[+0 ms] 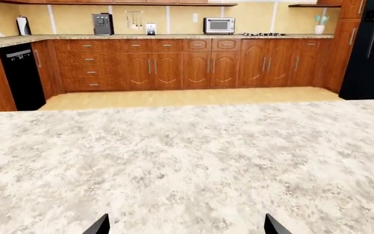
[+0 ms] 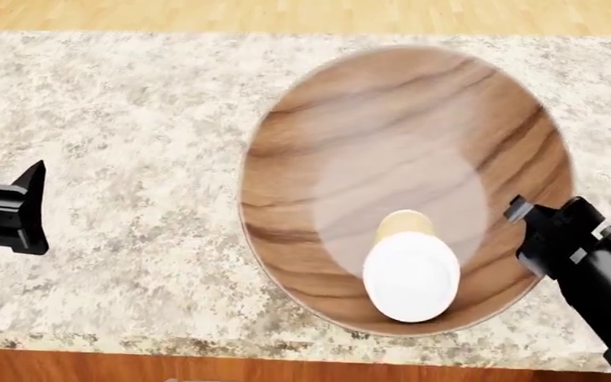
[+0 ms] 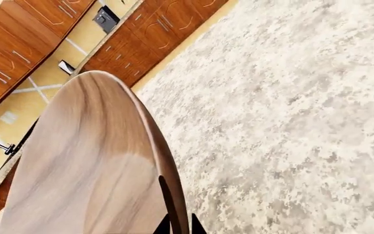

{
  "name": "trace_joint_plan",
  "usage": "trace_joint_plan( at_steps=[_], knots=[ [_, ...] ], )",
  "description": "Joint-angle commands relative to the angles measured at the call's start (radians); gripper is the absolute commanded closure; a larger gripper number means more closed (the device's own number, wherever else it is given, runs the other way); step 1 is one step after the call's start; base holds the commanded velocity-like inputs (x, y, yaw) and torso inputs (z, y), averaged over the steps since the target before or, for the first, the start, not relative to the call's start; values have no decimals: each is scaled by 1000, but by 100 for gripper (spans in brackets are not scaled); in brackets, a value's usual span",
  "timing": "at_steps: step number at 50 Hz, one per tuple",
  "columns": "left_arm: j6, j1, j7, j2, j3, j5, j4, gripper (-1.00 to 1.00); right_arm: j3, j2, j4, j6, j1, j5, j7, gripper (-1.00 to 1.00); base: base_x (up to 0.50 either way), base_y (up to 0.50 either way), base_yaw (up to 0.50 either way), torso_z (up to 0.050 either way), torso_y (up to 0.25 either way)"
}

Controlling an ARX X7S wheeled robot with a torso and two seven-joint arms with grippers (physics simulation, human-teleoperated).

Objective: Place the cup inside the bowl on the dining table and move the bowl to any counter.

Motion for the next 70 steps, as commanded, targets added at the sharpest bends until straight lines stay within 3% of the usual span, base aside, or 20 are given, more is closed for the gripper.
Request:
trace_joint_plan(
  at_steps=[1,21,70],
  knots=[
    [-4,2,-6,4,10,-2,10,-100,25,28,-42,8,-27,43,18,100,-352,-4,0,0,0],
    [-21,-8,-12,1,13,-18,20,-100,19,31,-56,-32,-69,-8,-46,100,-257,-314,0,0,0],
    [-21,-5,-28,4,21,-31,36,-100,74,26,-79,-79,-127,35,-44,100,3,-500,0,0,0]
  ],
)
